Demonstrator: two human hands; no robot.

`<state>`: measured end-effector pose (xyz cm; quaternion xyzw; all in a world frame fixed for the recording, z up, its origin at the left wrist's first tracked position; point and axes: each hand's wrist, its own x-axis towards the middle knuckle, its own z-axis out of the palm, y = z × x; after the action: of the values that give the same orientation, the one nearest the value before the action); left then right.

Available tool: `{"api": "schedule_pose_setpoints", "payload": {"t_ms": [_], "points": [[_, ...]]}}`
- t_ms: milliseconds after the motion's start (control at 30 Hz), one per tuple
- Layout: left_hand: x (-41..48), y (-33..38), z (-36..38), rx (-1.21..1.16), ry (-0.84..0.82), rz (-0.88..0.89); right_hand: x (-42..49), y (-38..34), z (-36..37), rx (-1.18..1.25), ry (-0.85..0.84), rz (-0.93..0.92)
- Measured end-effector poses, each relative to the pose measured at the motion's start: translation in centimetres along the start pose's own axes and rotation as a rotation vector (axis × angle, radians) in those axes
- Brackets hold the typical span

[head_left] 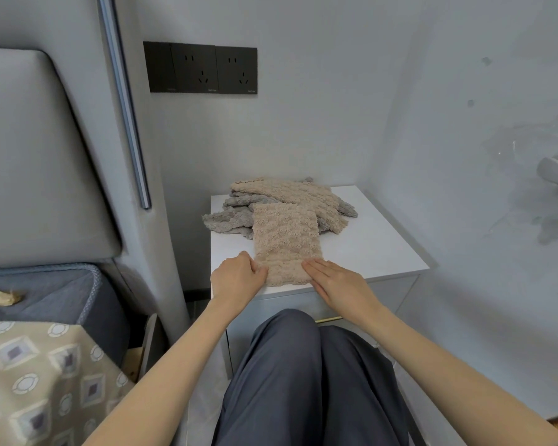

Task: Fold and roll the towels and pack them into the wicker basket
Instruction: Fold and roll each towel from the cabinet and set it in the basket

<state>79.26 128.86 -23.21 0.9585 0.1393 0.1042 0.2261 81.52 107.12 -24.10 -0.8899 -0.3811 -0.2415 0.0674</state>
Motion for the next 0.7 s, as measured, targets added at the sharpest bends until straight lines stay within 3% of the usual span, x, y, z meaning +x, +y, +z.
{"api": "schedule_pose_setpoints", "payload": {"t_ms": [67, 167, 233, 533, 700], "points": [[-0.1, -0.1, -0.1, 0.003, 0.053, 0.125, 0.0, 0.4, 0.0, 0.0, -0.038, -0.005], [-0.2, -0.2, 0.1, 0.04, 0.092, 0.42, 0.2, 0.7, -0.1, 0.039, -0.227, 0.037], [-0.3, -0.2, 0.2, 0.044, 0.073, 0.501, 0.1, 0.9, -0.3, 0.063, -0.332, 0.077], [-0.8, -1.7, -0.4, 0.143, -0.043, 0.495, 0.0, 1.3, 0.6, 0.17, -0.262, 0.237], [-0.7, -1.1, -0.7, 0.037, -0.067, 0.437, 0.0, 1.8, 0.3, 0.335, -0.212, 0.338]]}}
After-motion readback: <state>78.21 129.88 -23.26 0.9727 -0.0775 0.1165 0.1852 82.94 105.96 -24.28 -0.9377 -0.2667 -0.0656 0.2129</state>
